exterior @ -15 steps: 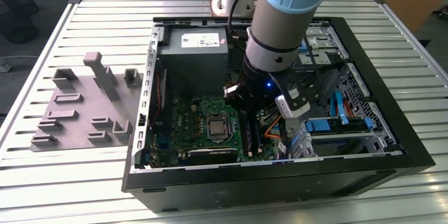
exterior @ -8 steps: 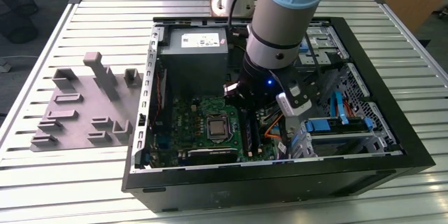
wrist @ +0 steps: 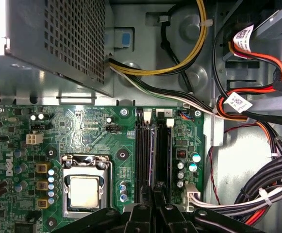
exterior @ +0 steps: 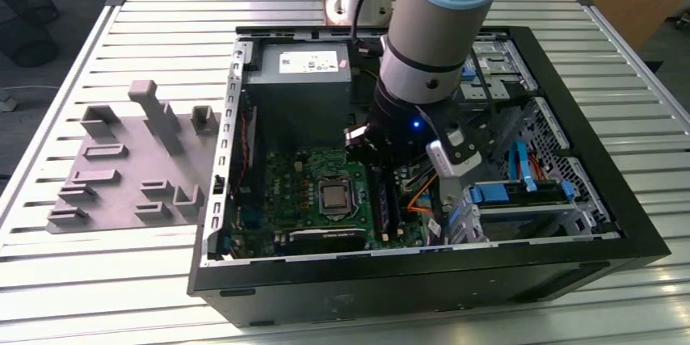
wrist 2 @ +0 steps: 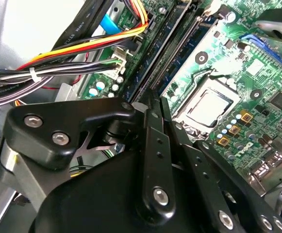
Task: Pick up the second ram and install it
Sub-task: 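Insert the second ram into the second slot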
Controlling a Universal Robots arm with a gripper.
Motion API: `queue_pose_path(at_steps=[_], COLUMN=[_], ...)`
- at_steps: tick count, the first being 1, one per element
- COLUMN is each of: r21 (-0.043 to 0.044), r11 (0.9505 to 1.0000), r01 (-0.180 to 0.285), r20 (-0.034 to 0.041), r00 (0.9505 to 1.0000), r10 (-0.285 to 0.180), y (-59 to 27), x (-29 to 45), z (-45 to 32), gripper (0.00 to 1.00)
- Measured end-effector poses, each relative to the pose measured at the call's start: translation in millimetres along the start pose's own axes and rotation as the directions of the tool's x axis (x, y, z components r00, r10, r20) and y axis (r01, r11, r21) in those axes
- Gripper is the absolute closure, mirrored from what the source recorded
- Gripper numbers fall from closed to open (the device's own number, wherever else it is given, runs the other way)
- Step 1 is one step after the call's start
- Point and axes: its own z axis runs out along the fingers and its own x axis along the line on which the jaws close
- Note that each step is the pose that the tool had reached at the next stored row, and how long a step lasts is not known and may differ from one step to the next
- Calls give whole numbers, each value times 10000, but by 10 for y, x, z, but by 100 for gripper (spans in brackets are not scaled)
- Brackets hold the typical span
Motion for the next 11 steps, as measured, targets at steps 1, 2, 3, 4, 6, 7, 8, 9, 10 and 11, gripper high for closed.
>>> queue_pose_path(at_steps=[1, 2, 3, 4, 6, 7, 8, 9, 10, 11], r21=[17, 52, 81, 97, 107, 108, 108, 109, 109, 108], r11=[10000, 10000, 10000, 9999, 9998, 9998, 9998, 9998, 9998, 9998], r01=[-1, -2, 6, 49, 154, 168, 169, 170, 171, 171], r20=[0, 1, 2, 2, 3, 3, 3, 3, 3, 3], r00=[10000, 10000, 10000, 10000, 9999, 9999, 9999, 9999, 9999, 9999], r10=[1, 2, -6, -49, -154, -168, -169, -170, -171, -171], y=[0, 0, 0, 0, -1, -1, -1, -1, -1, -1], x=[0, 0, 0, 1, 0, 1, 0, 1, 1, 1], z=[-2, -3, -3, -3, -4, -4, -4, -4, -4, -4], gripper=[87, 87, 87, 87, 87, 87, 87, 87, 87, 87])
